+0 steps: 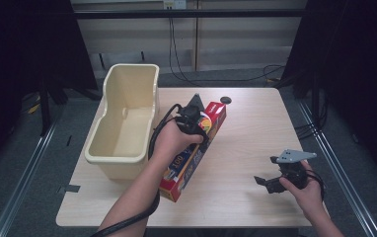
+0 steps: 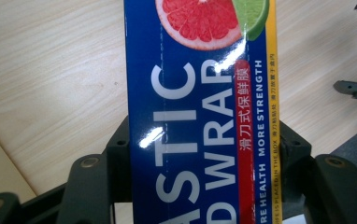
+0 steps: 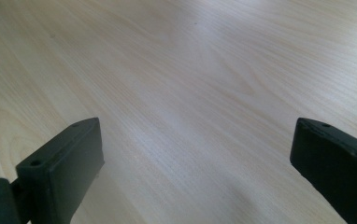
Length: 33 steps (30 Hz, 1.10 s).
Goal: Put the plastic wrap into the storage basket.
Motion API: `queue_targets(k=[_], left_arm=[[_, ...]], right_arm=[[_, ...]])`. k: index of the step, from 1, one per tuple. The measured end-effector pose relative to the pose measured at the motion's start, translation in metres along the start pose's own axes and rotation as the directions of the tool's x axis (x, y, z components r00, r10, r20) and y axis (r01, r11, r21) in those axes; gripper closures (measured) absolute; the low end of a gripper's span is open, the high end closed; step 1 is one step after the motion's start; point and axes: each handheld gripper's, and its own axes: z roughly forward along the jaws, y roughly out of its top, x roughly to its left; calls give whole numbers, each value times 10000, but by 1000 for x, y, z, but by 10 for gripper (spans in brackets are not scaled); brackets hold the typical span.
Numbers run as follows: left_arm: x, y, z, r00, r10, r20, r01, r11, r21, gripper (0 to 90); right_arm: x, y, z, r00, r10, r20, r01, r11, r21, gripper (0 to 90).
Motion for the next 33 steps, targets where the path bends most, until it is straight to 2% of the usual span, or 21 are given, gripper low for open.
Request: queue_targets(k=[11, 12, 13, 21, 33], left_arm=[[-1, 4, -19, 9999, 9, -152, -11, 9999, -134, 407], [-2, 4, -21, 9997, -101, -222, 99, 9999, -96, 407], [-1, 5, -22, 9999, 28, -133, -30, 9999, -123, 407], [1, 7, -35, 9998, -186, -80, 183, 9994, -292, 407], [4, 11, -54, 9991, -312, -284, 296, 9980, -557, 407]], right_arm=[[0, 0, 0, 10000, -33, 33, 33, 10000, -23, 25], [0, 0, 0, 10000, -8, 16, 8, 10000, -40, 24], [0, 0, 0, 10000, -10, -32, 10, 10000, -27, 25], [0, 1, 1, 10000, -41, 58, 41, 10000, -64, 25], [0, 0, 0, 10000, -55, -18, 55, 10000, -7, 26]])
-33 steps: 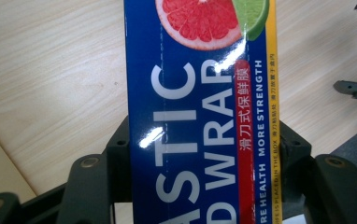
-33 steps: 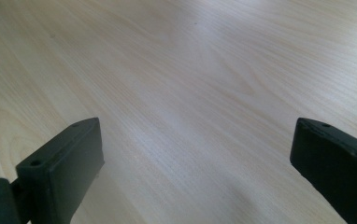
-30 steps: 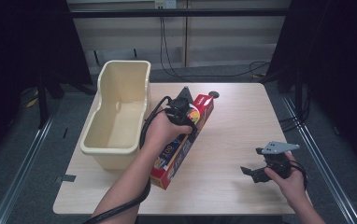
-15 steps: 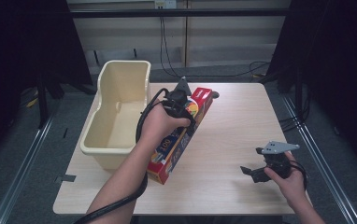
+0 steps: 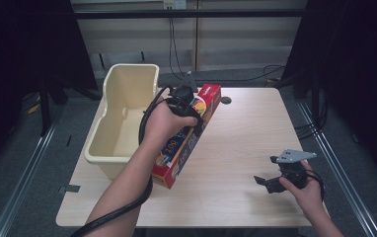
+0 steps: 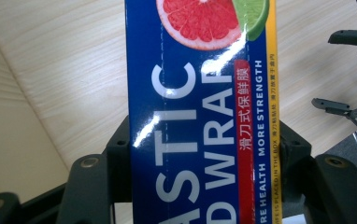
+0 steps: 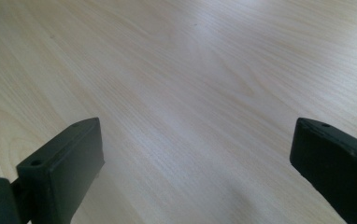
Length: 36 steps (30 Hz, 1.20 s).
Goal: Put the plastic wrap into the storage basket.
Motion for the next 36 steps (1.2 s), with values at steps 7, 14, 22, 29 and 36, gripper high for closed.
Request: queue_targets(k=[7, 14, 22, 29, 36], left_arm=[[5, 1, -12, 9998, -161, -94, 160, 9998, -88, 407], [10, 4, -23, 9991, -400, -150, 398, 9991, -146, 407], [13, 7, -34, 9978, -575, -332, 567, 9981, -225, 407], [15, 10, -45, 9971, -595, -471, 579, 9977, -347, 407], [21, 11, -52, 9945, -974, -395, 955, 9943, -481, 407]], right_arm=[[0, 0, 0, 10000, -8, 36, 8, 10000, 25, 26], [1, 0, 1, 10000, -26, -5, 26, 10000, 29, 25], [0, 0, 1, 10000, 4, -28, -4, 10000, 55, 26], [0, 0, -1, 10000, 15, -5, -15, 10000, 33, 26], [0, 0, -1, 10000, 5, 30, -6, 10000, 27, 26]])
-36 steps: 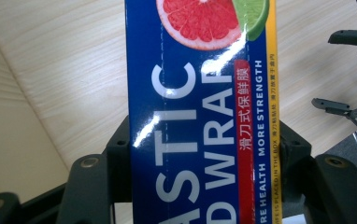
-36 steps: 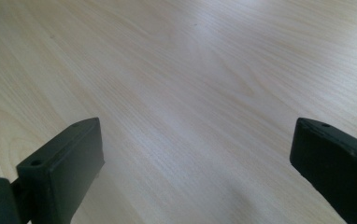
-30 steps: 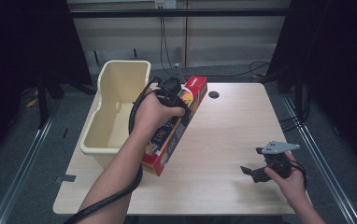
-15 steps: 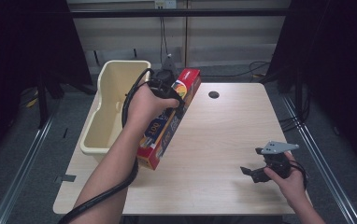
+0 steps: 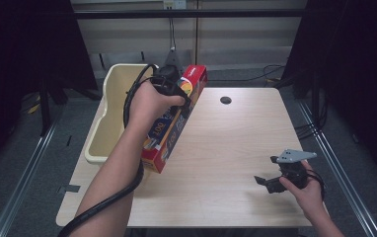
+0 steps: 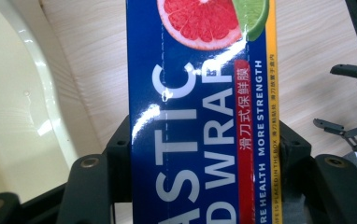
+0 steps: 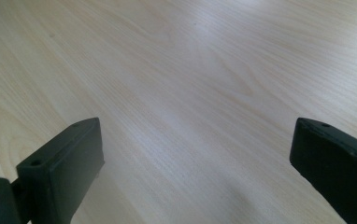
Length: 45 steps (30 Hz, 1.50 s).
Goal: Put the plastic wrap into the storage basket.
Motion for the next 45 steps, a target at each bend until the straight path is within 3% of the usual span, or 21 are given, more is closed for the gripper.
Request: queue_targets(k=[20, 27, 29, 45], left_arm=[[25, 0, -25, 9961, -821, -317, 805, 9956, -484, 407], [32, -1, -31, 9946, -945, -428, 922, 9943, -537, 407], [34, -2, -34, 9920, -1155, -501, 1126, 9920, -576, 407], [52, -6, -44, 9836, -1646, -736, 1588, 9842, -790, 408]], right_arm=[[0, 0, 1, 10000, -8, 30, 8, 10000, 46, 26], [1, 0, 2, 10000, -23, 18, 23, 10000, 83, 26], [1, 0, 2, 10000, -2, 7, 2, 10000, 72, 27], [1, 0, 3, 10000, 13, -8, -13, 10000, 88, 26]])
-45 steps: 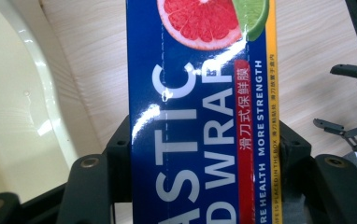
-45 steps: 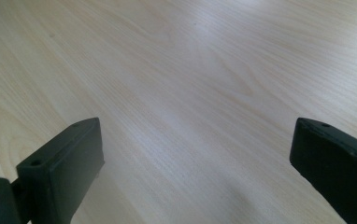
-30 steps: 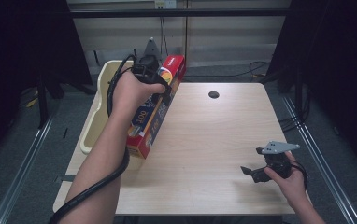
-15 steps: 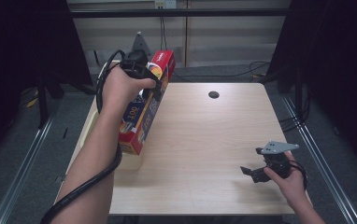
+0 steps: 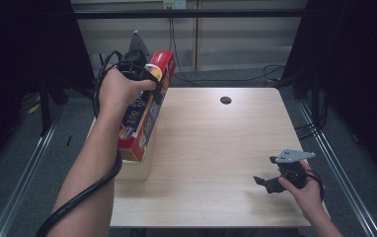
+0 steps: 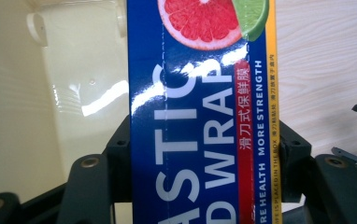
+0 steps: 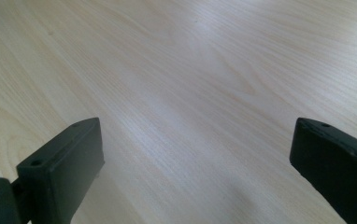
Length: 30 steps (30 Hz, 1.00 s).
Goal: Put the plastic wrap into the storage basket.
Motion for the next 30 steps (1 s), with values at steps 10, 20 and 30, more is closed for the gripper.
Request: queue_targets(k=[10, 20, 30], left_arm=[[12, -3, -3, 9996, -81, -286, 79, 9999, -77, 407], [27, -8, -1, 9987, -397, -329, 394, 9992, -89, 407], [38, -12, 1, 9971, -577, -504, 574, 9983, -75, 407]], right_arm=[[1, 0, 1, 10000, -46, -11, 46, 10000, -10, 26], [1, 0, 1, 10000, -67, -14, 67, 10000, 6, 26], [1, 0, 1, 10000, -36, -39, 36, 10000, 33, 26]])
